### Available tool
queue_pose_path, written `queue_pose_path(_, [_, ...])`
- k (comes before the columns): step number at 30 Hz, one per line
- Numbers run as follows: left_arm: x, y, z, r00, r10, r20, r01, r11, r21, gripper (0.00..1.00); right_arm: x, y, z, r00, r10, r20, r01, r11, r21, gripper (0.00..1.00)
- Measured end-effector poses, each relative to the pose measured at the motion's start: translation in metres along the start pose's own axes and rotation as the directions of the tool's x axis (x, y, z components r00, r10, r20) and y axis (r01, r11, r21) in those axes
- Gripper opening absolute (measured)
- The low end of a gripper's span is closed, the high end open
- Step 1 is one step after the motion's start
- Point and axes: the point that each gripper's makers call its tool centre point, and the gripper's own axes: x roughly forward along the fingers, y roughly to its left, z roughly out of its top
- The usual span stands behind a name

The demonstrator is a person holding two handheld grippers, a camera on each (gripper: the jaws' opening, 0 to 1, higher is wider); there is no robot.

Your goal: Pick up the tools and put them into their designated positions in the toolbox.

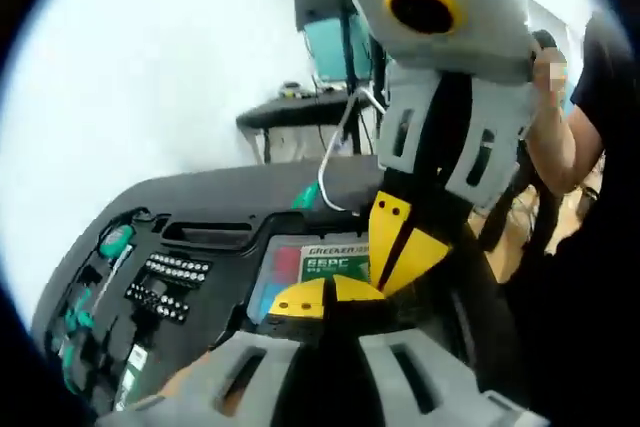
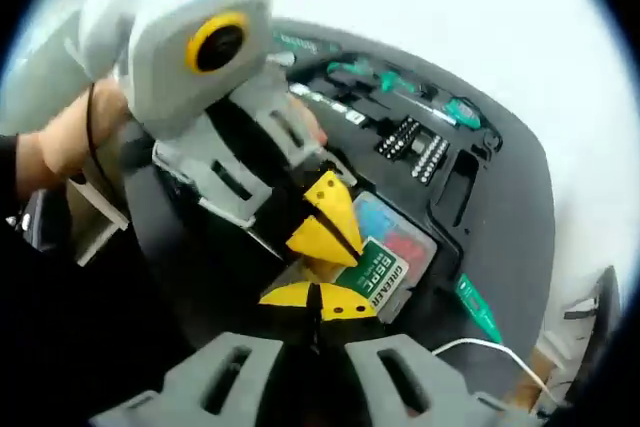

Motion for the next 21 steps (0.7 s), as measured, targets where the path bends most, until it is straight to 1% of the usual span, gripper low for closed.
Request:
queue_pose_path(1, [-0.017,0.015,-0.002,0.995,0.092,-0.037,-0.092,0.996,0.006,0.0,-0.006,-0.007,-0.002,1.0,-0.028,0.013,0.029,0.996,-0.085,0.0])
queue_pose_path(2, [-0.035,0.028,0.014,0.981,0.181,0.066,-0.18,0.983,-0.015,0.0,-0.021,-0.022,0.008,0.986,-0.112,0.127,0.132,0.978,-0.159,0.0])
queue_pose_path(3, [-0.067,0.036,0.038,0.948,0.243,0.205,-0.233,0.97,-0.072,0.0,-0.027,-0.029,0.014,0.971,-0.152,0.184,0.182,0.97,-0.163,0.0])
queue_pose_path(4, [-0.091,0.037,0.048,0.924,0.265,0.276,-0.232,0.961,-0.149,0.0,-0.049,-0.045,0.022,0.915,-0.259,0.309,0.287,0.957,-0.048,0.0])
queue_pose_path(5, [-0.116,0.042,0.053,0.897,0.306,0.318,-0.249,0.946,-0.207,0.0,-0.058,-0.051,0.023,0.896,-0.285,0.34,0.302,0.953,0.006,0.01])
queue_pose_path(6, [-0.155,0.053,0.054,0.846,0.392,0.363,-0.335,0.918,-0.211,0.04,-0.072,-0.059,0.028,0.873,-0.308,0.379,0.312,0.949,0.052,0.06])
queue_pose_path(7, [-0.182,0.06,0.052,0.8,0.455,0.391,-0.4,0.891,-0.217,0.07,-0.084,-0.065,0.035,0.831,-0.334,0.445,0.322,0.941,0.104,0.08])
queue_pose_path(8, [-0.219,0.069,0.042,0.742,0.535,0.405,-0.477,0.845,-0.241,0.1,-0.104,-0.073,0.044,0.759,-0.368,0.537,0.327,0.929,0.174,0.08])
queue_pose_path(9, [-0.245,0.074,0.034,0.698,0.585,0.413,-0.528,0.81,-0.255,0.13,-0.117,-0.078,0.051,0.717,-0.382,0.582,0.33,0.923,0.199,0.1])
queue_pose_path(10, [-0.281,0.08,0.016,0.63,0.663,0.404,-0.603,0.746,-0.284,0.15,-0.14,-0.089,0.06,0.634,-0.431,0.642,0.313,0.902,0.296,0.13])
queue_pose_path(11, [-0.305,0.084,0.003,0.586,0.706,0.396,-0.643,0.703,-0.302,0.15,-0.154,-0.093,0.066,0.581,-0.453,0.676,0.293,0.892,0.346,0.17])
queue_pose_path(12, [-0.338,0.087,-0.019,0.526,0.759,0.385,-0.684,0.646,-0.34,0.15,-0.168,-0.096,0.072,0.536,-0.457,0.71,0.295,0.889,0.35,0.25])
queue_pose_path(13, [-0.359,0.088,-0.032,0.49,0.782,0.385,-0.689,0.618,-0.378,0.15,-0.177,-0.102,0.073,0.51,-0.48,0.713,0.304,0.877,0.373,0.34])
queue_pose_path(14, [-0.386,0.087,-0.052,0.438,0.813,0.384,-0.672,0.58,-0.461,0.15,-0.193,-0.113,0.077,0.445,-0.528,0.723,0.343,0.846,0.408,0.46])
queue_pose_path(15, [-0.402,0.085,-0.064,0.411,0.828,0.381,-0.653,0.559,-0.511,0.15,-0.201,-0.115,0.079,0.423,-0.542,0.726,0.384,0.833,0.398,0.53])
queue_pose_path(16, [-0.412,0.08,-0.074,0.402,0.831,0.383,-0.637,0.555,-0.535,0.15,-0.205,-0.116,0.084,0.423,-0.542,0.726,0.439,0.824,0.359,0.56])
queue_pose_path(17, [-0.421,0.071,-0.088,0.406,0.826,0.391,-0.644,0.562,-0.518,0.15,-0.202,-0.117,0.087,0.452,-0.542,0.708,0.491,0.814,0.31,0.52])
queue_pose_path(18, [-0.425,0.066,-0.098,0.404,0.822,0.401,-0.65,0.566,-0.507,0.15,-0.192,-0.118,0.085,0.507,-0.545,0.668,0.532,0.807,0.254,0.46])
queue_pose_path(19, [-0.424,0.061,-0.106,0.42,0.808,0.414,-0.657,0.585,-0.475,0.15,-0.178,-0.12,0.079,0.578,-0.547,0.605,0.562,0.805,0.19,0.42])
queue_pose_path(20, [-0.416,0.055,-0.116,0.464,0.778,0.423,-0.63,0.626,-0.46,0.15,-0.162,-0.121,0.069,0.656,-0.546,0.521,0.578,0.808,0.119,0.4])
queue_pose_path(21, [-0.413,0.055,-0.122,0.48,0.766,0.427,-0.599,0.642,-0.478,0.15,-0.145,-0.12,0.056,0.731,-0.54,0.418,0.577,0.815,0.043,0.39])
